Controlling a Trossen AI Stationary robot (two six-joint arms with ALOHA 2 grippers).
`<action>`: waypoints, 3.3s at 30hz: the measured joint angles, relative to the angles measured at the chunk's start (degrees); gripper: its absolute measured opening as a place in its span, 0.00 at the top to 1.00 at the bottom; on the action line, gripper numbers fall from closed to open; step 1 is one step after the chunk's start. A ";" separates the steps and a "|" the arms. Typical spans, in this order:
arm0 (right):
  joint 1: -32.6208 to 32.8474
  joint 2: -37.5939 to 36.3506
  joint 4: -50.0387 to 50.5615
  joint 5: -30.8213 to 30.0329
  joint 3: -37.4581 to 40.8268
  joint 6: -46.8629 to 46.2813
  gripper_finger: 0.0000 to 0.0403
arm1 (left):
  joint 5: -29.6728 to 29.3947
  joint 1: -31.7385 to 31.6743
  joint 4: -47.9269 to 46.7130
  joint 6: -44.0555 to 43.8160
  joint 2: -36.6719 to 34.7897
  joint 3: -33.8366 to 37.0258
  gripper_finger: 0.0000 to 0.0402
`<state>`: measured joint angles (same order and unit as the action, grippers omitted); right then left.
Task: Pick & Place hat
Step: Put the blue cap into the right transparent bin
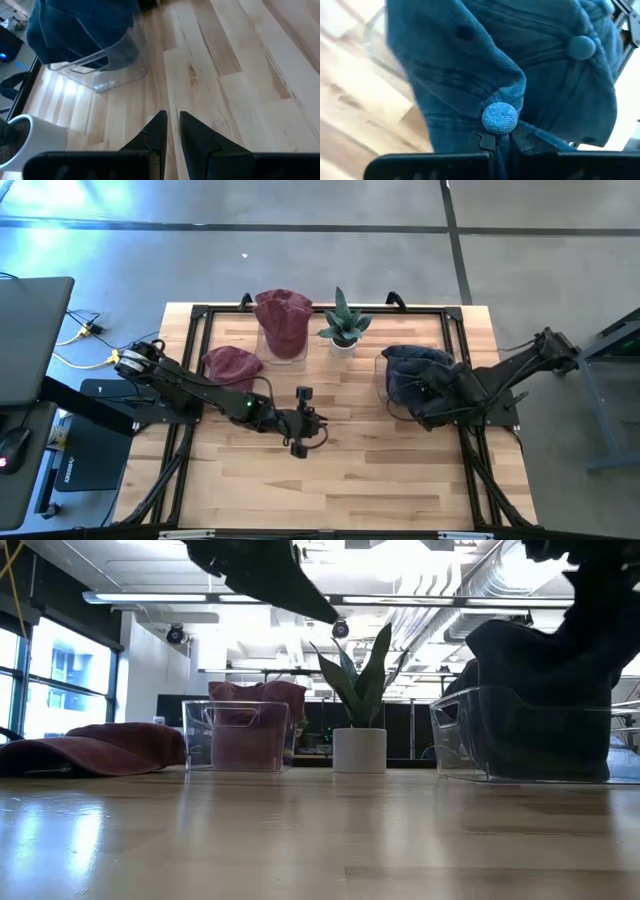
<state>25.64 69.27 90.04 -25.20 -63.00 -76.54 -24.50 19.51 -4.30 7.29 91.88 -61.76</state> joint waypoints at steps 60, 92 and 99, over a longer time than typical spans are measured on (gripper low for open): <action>-6.75 -9.97 -11.07 3.88 -0.15 44.73 0.48 | 9.08 0.01 1.40 1.37 0.00 0.02 0.89; -7.61 -13.76 -11.38 14.15 -0.15 38.34 0.42 | 13.56 0.00 0.92 1.42 0.00 0.07 0.89; -7.60 -13.76 -2.80 14.59 -0.13 32.73 0.75 | 13.56 0.00 0.94 1.42 0.00 0.07 0.89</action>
<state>18.04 55.51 87.24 -10.60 -63.13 -43.81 -10.94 19.51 -3.36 8.71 91.88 -61.69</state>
